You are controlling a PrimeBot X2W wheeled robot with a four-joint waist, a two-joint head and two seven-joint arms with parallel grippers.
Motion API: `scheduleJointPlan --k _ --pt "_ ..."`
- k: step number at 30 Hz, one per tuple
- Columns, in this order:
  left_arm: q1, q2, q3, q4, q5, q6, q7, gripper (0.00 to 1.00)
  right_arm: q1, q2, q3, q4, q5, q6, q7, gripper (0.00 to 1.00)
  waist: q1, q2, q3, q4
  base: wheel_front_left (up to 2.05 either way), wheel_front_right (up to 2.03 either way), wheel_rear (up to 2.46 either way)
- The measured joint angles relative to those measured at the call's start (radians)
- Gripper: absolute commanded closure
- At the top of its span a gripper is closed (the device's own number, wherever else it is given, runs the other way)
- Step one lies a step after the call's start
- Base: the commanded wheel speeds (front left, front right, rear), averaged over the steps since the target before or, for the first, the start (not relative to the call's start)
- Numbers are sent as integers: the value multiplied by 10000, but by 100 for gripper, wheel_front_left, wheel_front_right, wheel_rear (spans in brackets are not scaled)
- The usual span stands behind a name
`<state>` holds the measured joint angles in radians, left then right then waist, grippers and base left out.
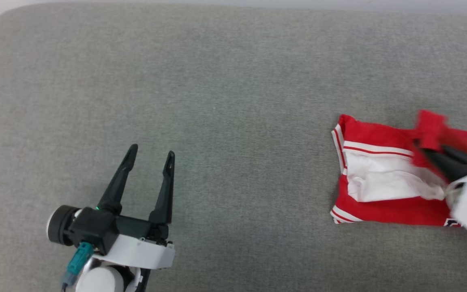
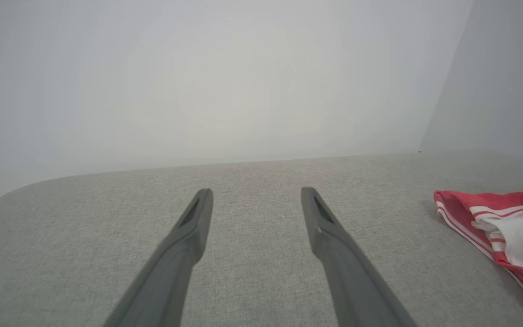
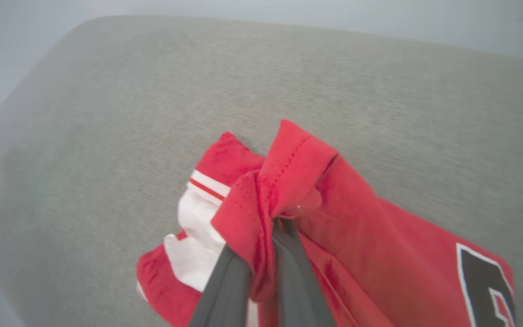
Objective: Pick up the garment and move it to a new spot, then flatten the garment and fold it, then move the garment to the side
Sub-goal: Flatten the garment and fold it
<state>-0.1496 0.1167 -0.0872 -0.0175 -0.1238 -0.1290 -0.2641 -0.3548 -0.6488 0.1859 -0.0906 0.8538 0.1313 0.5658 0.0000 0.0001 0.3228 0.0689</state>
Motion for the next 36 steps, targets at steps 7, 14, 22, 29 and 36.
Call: scheduleJointPlan --k 7,14,22,29,36 --pt "-58 -174 -36 222 -90 0 0 0 -912 742 1751 -259 -372 0 451 100 0 0 -40 403 0 0 0" --pt "-60 -259 -50 401 -174 0 0 0 -1269 899 2594 656 -614 0 362 100 0 -1 -74 735 0 0 0" --pt "-101 -380 -84 527 -194 0 0 0 -1499 1001 3018 1919 -527 0 -374 87 0 -1 -104 759 0 0 0" --pt "-78 -221 -10 556 -222 0 0 0 -1846 1152 3432 2270 -282 0 -1068 0 0 -1 -248 409 0 0 0" --pt "-64 -10 -8 571 -364 0 0 0 -2169 796 3480 2314 259 0 -2169 0 0 0 -362 -165 0 0 0"
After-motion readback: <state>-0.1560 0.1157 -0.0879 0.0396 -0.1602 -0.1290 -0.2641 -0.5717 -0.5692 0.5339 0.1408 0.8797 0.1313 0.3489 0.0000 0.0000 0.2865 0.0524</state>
